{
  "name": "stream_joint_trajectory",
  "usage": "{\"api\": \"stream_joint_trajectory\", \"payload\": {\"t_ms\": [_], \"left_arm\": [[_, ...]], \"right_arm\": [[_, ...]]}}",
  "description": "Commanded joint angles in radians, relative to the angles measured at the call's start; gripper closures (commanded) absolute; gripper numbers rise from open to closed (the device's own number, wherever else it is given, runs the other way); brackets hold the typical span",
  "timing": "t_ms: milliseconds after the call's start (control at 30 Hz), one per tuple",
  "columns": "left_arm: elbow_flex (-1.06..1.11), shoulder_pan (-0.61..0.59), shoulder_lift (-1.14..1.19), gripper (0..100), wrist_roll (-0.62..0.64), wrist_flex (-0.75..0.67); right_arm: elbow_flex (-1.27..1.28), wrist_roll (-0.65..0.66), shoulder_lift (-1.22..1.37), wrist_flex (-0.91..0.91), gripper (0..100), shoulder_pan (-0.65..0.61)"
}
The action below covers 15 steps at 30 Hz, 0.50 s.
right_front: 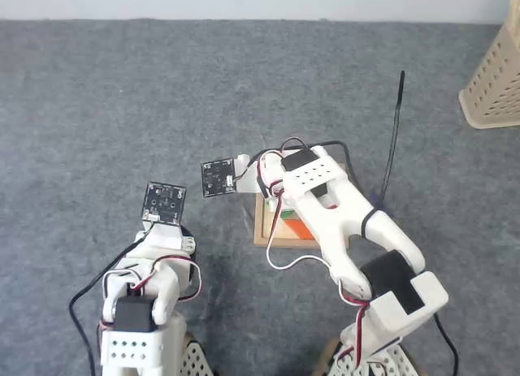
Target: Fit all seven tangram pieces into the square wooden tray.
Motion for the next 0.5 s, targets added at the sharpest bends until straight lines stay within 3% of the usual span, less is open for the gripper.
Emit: {"api": "stream_joint_trajectory", "payload": {"t_ms": [0, 167, 467], "left_arm": [[-0.005, -0.006, -0.003, 99, 0.009, 0.005], [-0.005, -0.006, -0.003, 99, 0.009, 0.005], [-0.005, -0.006, -0.003, 99, 0.009, 0.005]], "right_arm": [[-0.020, -0.014, -0.018, 0.012, 89.8, 0.031], [-0.020, -0.017, -0.018, 0.077, 84.2, 0.031], [-0.020, -0.014, -0.025, 0.117, 84.3, 0.031]]}}
